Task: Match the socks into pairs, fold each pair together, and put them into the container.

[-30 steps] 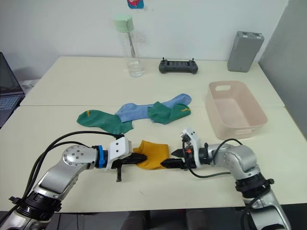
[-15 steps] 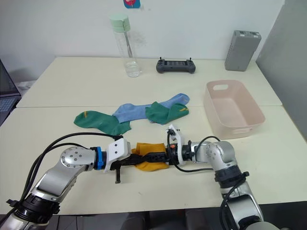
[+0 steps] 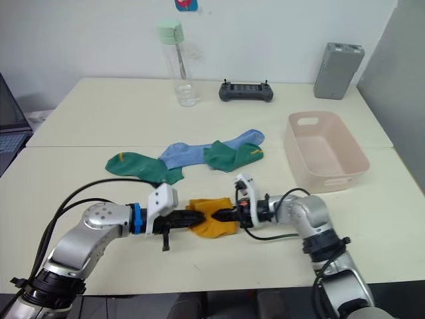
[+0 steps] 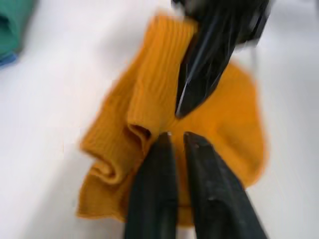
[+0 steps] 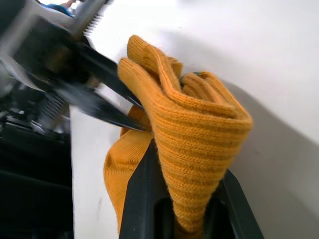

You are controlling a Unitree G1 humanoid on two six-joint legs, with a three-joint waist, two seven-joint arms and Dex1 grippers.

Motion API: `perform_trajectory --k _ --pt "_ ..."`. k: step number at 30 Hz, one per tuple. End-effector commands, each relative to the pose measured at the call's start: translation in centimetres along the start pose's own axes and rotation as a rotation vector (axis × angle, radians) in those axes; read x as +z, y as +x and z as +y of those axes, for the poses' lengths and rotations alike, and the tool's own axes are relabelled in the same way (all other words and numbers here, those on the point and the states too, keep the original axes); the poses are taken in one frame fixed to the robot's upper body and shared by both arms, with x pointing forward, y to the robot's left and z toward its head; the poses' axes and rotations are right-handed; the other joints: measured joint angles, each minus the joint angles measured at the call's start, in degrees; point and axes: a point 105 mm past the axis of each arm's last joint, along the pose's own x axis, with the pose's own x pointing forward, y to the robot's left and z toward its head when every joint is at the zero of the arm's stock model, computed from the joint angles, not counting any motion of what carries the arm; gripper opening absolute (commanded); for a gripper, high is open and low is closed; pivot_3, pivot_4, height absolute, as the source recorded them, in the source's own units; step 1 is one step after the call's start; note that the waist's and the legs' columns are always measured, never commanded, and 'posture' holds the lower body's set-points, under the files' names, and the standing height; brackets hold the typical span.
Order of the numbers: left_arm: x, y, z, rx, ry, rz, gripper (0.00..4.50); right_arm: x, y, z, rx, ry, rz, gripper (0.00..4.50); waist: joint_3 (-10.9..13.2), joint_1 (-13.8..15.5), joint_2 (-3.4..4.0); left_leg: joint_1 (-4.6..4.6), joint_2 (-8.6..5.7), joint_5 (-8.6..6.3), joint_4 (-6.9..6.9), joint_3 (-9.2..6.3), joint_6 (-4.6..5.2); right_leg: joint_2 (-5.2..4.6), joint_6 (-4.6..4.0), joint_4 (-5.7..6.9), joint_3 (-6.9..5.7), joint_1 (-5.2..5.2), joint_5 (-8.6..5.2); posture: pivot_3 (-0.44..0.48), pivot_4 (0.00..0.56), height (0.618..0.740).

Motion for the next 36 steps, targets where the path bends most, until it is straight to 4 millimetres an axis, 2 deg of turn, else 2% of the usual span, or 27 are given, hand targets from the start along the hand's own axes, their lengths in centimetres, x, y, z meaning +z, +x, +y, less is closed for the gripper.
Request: perform_trajectory --k 1,6,10,13,15,17,19,22,27,32,36 --pt "4.2 -0.1 0.0 -0.009 0.011 -0.124 1.77 4.2 -2.7 1.9 0.02 -0.128 -0.113 0.0 0.0 -0.1 0.01 0.02 0.0 0.0 -0.01 0.01 0.0 0.0 0.0 0.0 0.01 0.0 0.0 0.0 0.15 0.74" --pt "10.0 1.9 0.2 -0.034 0.073 -0.27 3.24 9.8 -8.5 2.2 -0.148 -0.307 -0.256 0.0 0.0 0.1 0.04 -0.02 -0.04 0.0 -0.03 -0.02 0.0 0.02 -0.01 -0.03 -0.01 0.01 -0.01 0.0 0.15 0.74" --pt "13.9 4.6 0.5 -0.029 0.182 -0.346 4.4 13.0 -13.7 2.0 -0.406 -0.624 -0.253 0.0 0.0 1.0 0.06 -0.04 -0.08 -0.02 -0.09 -0.01 0.01 0.01 -0.01 -0.1 -0.02 0.01 -0.02 0.0 0.15 0.74" --pt "16.6 6.6 0.7 -0.009 0.222 -0.435 4.48 15.0 -18.3 1.1 -0.645 -0.831 -0.192 0.0 0.1 1.4 0.09 -0.05 -0.12 -0.02 -0.11 0.03 0.01 -0.02 0.01 -0.16 0.02 0.0 -0.05 0.0 0.15 0.74" --pt "17.6 8.0 0.8 0.007 0.242 -0.472 4.48 15.6 -20.7 0.2 -0.792 -0.957 -0.113 0.0 0.1 1.4 0.1 -0.05 -0.14 -0.03 -0.11 0.08 0.02 -0.04 0.02 -0.21 0.06 0.01 -0.05 0.0 0.15 0.74" --pt "17.8 8.9 0.9 0.012 0.24 -0.483 4.48 15.9 -21.9 -0.9 -0.879 -1.04 -0.05 0.0 0.1 1.0 0.11 -0.04 -0.13 -0.03 -0.11 0.14 0.02 -0.04 0.04 -0.26 0.1 0.01 -0.06 0.0 0.15 0.74" --pt "18.0 10.2 0.4 -0.01 0.246 -0.489 4.48 16.0 -23.1 -2.9 -0.989 -1.148 0.05 0.0 0.0 0.4 0.11 0.04 -0.11 -0.03 -0.11 0.25 0.02 -0.04 0.04 -0.2 0.23 0.01 -0.06 0.0 0.15 0.74" --pt "18.5 11.3 -0.3 -0.032 0.249 -0.506 4.48 15.6 -23.1 -4.8 -1.017 -1.232 0.134 0.0 0.1 -0.1 0.17 0.06 -0.12 -0.02 -0.11 0.3 0.02 -0.04 0.05 -0.14 0.27 -0.01 -0.05 0.0 0.15 0.74" --pt "18.4 11.7 -0.9 -0.05 0.243 -0.516 4.48 13.4 -21.3 -8.6 -1.005 -1.376 0.338 0.0 0.1 -0.6 0.27 0.08 -0.12 -0.02 -0.11 0.35 0.02 -0.04 0.06 -0.08 0.33 -0.02 -0.04 0.0 0.15 0.74" --pt "16.2 11.5 -1.0 -0.043 0.243 -0.439 4.48 12.0 -20.3 -11.0 -0.963 -1.464 0.482 0.0 0.1 -0.6 0.31 0.09 -0.13 -0.02 -0.11 0.36 0.01 -0.04 -0.09 -0.06 0.35 -0.02 0.05 0.0 0.15 0.74" --pt "15.7 11.2 -0.2 0.007 0.225 -0.411 4.48 9.9 -19.2 -12.2 -0.846 -1.404 0.573 0.0 0.1 -0.5 0.31 0.09 -0.14 -0.01 -0.09 0.33 0.01 -0.04 -0.18 -0.05 0.32 0.01 0.1 0.0 0.15 0.74"
